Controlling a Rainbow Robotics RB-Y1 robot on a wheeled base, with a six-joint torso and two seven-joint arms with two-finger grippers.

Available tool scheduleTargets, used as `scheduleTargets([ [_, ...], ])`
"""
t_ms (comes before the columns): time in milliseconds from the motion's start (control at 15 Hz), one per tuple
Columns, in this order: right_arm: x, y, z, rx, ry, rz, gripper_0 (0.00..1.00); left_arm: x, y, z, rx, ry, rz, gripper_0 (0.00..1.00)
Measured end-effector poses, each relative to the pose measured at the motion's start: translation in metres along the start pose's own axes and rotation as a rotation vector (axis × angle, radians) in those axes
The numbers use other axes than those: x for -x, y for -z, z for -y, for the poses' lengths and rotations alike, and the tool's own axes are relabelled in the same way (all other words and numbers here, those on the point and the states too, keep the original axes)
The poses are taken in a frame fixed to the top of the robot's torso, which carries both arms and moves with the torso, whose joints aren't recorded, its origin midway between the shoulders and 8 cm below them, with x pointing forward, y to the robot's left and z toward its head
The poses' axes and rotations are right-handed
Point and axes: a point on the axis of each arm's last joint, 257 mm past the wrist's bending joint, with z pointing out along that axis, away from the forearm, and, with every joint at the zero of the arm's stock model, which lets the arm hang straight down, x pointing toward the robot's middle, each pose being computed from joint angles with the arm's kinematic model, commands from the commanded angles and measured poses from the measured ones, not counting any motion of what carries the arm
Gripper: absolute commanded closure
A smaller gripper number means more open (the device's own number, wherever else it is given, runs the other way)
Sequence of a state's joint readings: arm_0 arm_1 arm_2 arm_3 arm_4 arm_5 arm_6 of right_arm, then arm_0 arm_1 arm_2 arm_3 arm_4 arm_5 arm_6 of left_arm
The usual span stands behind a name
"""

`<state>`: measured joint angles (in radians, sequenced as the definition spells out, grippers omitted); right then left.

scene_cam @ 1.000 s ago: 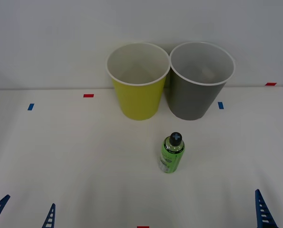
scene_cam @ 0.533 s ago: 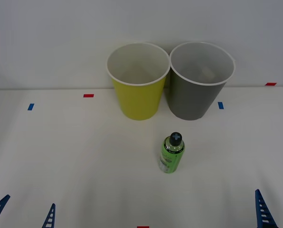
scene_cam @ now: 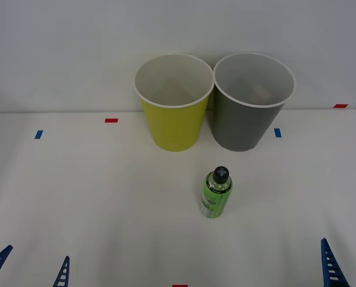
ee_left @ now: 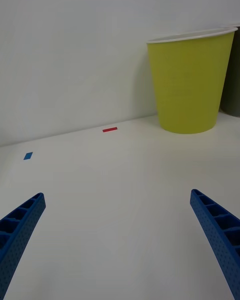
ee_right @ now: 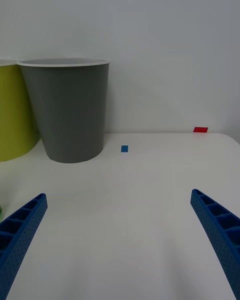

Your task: Put cans in the gray bin and PET bottles in the light green bin.

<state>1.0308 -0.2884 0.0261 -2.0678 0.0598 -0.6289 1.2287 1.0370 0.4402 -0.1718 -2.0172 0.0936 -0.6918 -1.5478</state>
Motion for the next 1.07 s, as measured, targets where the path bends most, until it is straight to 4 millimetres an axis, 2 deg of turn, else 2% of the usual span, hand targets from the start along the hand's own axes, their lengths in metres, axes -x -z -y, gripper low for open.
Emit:
scheduleTargets([
  [1067,0.0,0.0,0.0,0.0,0.0,0.0,0.0,0.0,0.0,0.0,0.0,0.0,0.0,0.0],
])
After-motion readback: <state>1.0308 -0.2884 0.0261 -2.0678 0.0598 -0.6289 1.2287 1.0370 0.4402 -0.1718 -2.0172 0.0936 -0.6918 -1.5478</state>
